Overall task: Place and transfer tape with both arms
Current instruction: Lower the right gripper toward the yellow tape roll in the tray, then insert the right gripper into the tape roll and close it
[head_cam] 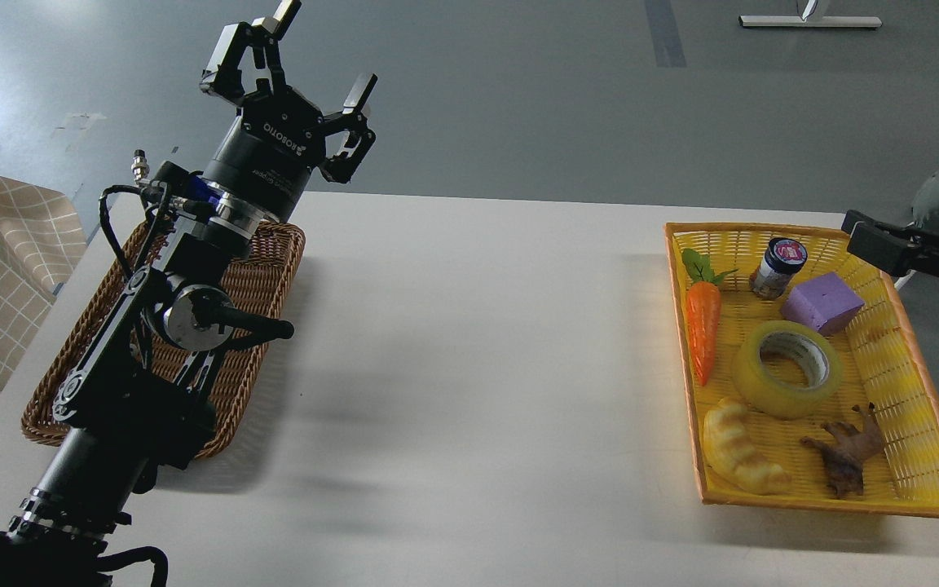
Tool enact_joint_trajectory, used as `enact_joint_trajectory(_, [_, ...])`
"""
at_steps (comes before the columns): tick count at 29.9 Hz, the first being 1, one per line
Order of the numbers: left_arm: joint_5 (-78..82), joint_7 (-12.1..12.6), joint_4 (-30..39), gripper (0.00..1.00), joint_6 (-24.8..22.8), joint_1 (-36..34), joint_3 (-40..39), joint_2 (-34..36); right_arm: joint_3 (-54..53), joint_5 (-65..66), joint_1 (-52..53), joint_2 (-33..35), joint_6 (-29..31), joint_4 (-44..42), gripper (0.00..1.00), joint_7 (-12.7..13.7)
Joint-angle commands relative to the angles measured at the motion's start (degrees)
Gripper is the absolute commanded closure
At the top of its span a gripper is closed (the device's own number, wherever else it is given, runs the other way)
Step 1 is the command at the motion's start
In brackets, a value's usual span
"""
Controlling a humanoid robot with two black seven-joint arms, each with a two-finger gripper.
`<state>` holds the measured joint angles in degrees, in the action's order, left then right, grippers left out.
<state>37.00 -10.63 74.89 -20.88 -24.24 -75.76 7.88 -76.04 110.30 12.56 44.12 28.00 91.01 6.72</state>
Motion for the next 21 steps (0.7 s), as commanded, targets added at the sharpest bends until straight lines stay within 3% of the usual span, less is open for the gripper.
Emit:
enact_joint_trajectory(1, [0.0,0.0,0.0,0.02,0.1,0.2,-0.4,0.1,0.6,0.8,0.0,-2.2,0.0,-3.5,0.01,0.0])
enact_joint_trajectory(16, [0.0,0.0,0.0,0.02,0.1,1.1,-0.7,0.4,0.9,1.1,-5.7,-7.8,0.0,-6.1,0.01,0.0])
enact_joint_trajectory(21, [0.0,0.0,0.0,0.02,0.1,1.1,-0.8,0.5,1.7,7.4,-6.5,-9.0,0.0,-8.1,0.01,0.0])
